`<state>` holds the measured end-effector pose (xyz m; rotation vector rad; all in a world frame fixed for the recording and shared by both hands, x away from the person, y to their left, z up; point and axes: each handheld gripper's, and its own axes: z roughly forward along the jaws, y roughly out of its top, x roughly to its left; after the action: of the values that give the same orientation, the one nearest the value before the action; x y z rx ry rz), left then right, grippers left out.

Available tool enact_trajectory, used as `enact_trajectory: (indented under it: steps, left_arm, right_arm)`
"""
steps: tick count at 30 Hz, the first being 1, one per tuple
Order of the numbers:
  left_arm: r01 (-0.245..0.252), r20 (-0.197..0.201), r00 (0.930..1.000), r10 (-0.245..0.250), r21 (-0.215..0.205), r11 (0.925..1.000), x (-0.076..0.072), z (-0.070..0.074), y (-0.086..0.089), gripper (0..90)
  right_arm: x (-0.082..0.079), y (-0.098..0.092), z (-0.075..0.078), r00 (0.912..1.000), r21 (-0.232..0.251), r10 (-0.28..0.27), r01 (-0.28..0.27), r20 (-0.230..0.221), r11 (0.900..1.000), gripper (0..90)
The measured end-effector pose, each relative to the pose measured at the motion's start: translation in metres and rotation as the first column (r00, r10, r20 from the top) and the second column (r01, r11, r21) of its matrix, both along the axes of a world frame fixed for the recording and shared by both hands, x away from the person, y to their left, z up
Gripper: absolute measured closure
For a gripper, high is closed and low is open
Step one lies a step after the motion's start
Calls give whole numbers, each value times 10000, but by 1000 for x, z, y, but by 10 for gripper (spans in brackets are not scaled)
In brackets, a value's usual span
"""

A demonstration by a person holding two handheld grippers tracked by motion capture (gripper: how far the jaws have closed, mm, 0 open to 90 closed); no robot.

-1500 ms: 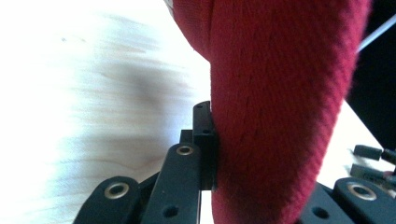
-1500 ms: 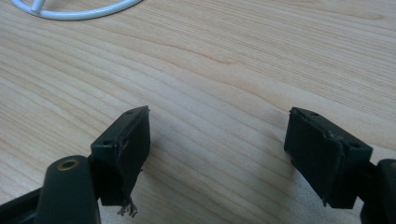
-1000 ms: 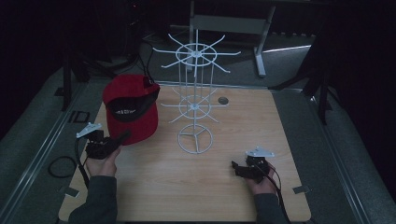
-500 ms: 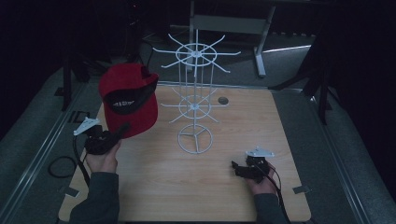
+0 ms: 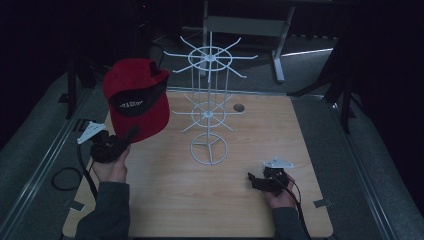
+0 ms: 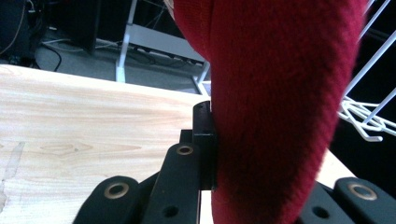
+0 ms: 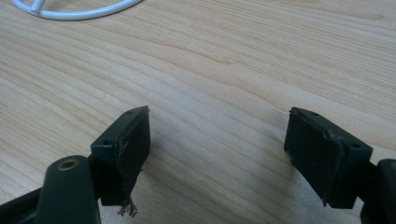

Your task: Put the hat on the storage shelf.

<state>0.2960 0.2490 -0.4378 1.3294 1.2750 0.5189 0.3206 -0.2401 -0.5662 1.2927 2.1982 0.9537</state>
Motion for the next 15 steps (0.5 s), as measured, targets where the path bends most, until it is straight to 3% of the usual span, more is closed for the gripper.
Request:
enact_trajectory:
  steps: [15]
  left_arm:
    - [4, 394, 9992, -4, 1, 10000, -1, 13, -3, 851]
  right_arm:
    - [0, 0, 0, 10000, -7, 7, -7, 6, 10000, 225]
